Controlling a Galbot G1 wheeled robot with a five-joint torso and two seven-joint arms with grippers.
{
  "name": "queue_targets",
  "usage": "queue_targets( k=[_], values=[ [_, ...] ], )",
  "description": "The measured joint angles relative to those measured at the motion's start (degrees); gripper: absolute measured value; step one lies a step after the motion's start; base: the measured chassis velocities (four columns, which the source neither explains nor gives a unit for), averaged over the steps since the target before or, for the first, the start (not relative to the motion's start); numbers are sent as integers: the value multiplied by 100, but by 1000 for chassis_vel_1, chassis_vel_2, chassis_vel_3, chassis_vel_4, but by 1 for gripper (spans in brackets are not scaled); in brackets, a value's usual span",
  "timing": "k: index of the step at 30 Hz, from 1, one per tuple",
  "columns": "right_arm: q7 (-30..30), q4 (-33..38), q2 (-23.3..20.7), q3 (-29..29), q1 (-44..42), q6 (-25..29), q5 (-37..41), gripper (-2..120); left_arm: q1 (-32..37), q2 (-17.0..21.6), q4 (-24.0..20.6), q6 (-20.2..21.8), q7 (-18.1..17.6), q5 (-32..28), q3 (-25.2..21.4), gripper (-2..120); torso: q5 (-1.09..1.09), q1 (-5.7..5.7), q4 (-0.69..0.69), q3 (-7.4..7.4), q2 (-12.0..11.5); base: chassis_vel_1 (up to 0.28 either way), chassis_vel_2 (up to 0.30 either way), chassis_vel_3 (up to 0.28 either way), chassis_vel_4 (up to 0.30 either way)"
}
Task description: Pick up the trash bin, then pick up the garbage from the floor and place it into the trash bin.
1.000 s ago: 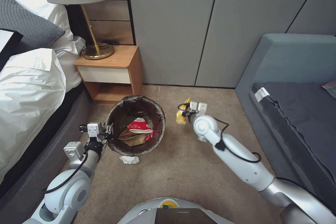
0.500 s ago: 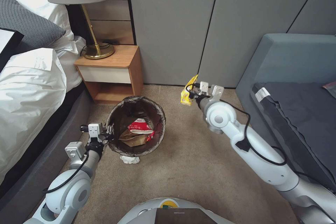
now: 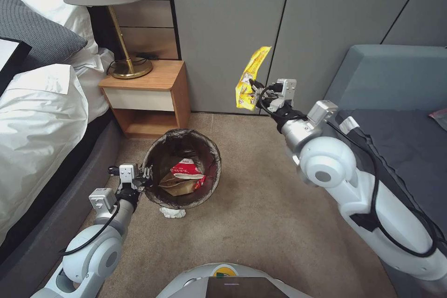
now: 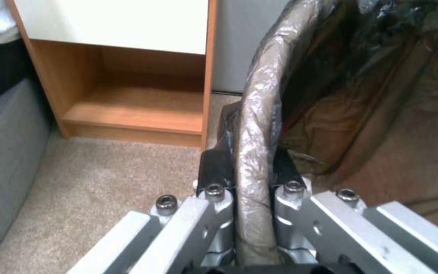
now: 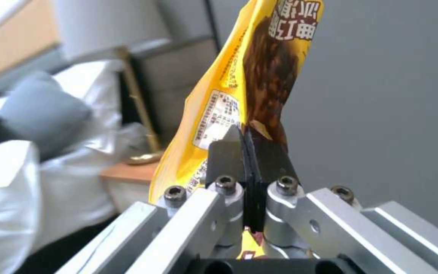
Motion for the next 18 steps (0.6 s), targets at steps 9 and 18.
queue_targets(
  k=[9,18],
  values=[
    [-1268,939,-326,300,-537,670,-649,0,-33,37,8,39,-5,43,48,4,-1,0,0,-1,0,0,0,0,0],
    [-2593,1341,-726,55,-1063,1262,-1131,0,-72,118,7,74,-5,40,69,4,-1,0,0,0,0,0,0,0,0]
  ],
)
